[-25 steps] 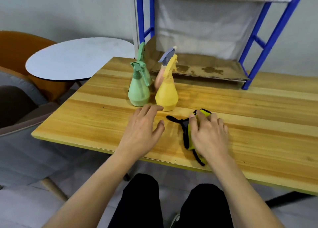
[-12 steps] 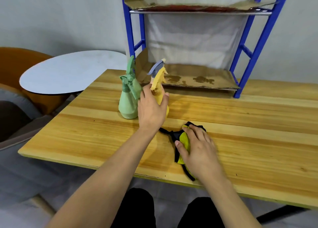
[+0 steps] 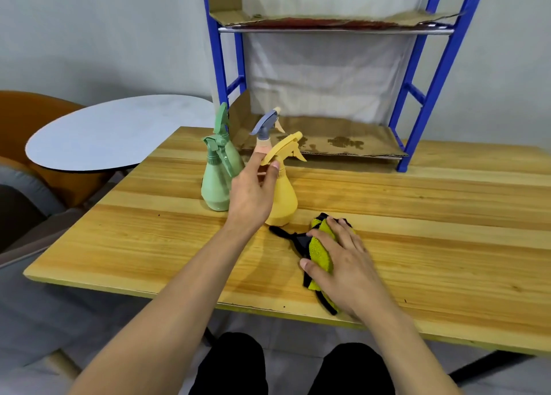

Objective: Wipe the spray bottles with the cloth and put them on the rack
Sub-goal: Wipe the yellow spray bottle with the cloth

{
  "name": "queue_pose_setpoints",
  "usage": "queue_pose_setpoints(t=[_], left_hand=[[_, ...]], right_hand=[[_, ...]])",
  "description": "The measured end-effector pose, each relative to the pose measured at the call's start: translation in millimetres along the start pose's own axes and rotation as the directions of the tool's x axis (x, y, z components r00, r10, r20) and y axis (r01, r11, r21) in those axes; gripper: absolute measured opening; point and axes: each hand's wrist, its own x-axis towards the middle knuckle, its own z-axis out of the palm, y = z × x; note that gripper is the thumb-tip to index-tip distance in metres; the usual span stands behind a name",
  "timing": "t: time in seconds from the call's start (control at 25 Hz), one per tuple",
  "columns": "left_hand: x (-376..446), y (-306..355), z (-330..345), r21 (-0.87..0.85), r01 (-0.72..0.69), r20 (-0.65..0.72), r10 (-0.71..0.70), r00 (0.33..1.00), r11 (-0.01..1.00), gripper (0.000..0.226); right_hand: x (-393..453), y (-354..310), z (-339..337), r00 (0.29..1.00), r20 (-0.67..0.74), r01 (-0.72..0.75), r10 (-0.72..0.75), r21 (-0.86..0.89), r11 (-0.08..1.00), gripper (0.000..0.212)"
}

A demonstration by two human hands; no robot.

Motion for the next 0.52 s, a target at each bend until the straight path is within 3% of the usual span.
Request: queue_pose_setpoints(t=[0.16,0.28,0.36,0.44,0.52], left_hand=[[-13.7,-2.5,-9.8,-0.139,0.01,0.113,0.006,0.994,0.99,0.022],[-28.9,-2.7,-15.4,-0.267,0.025,0.196,0.029,0.98,0.963,0.019],[-38.5,-4.4,-17.9,-0.325,0.022,0.229,0.056,0.972,0.946,0.015],[-45.2,-6.4,-18.6,-0.342,-0.012,0.239,0.099,0.966,0.939,0.011],[-50.0,-6.5,-19.0,-0.351,-0.045,0.226,0.131,0.965,0.935,0.01]], right_hand=[[-10.1,-3.5,8.2,0.971,-0.238,0.032,-0.012,0.079,0.996,0.033],[-11.9,-0.8,14.0,0.925,-0.368,-0.034,0.095,0.168,0.985,0.031],[-13.5,-0.3,8.1,0.894,-0.397,-0.055,0.205,0.359,0.932,0.031],[-11.8,-4.1,-5.8,0.826,-0.387,-0.058,0.411,0.667,0.743,0.027],[-1.2,-12.5,-25.3,0.74,-0.323,0.019,0.59,0.887,0.462,0.029]])
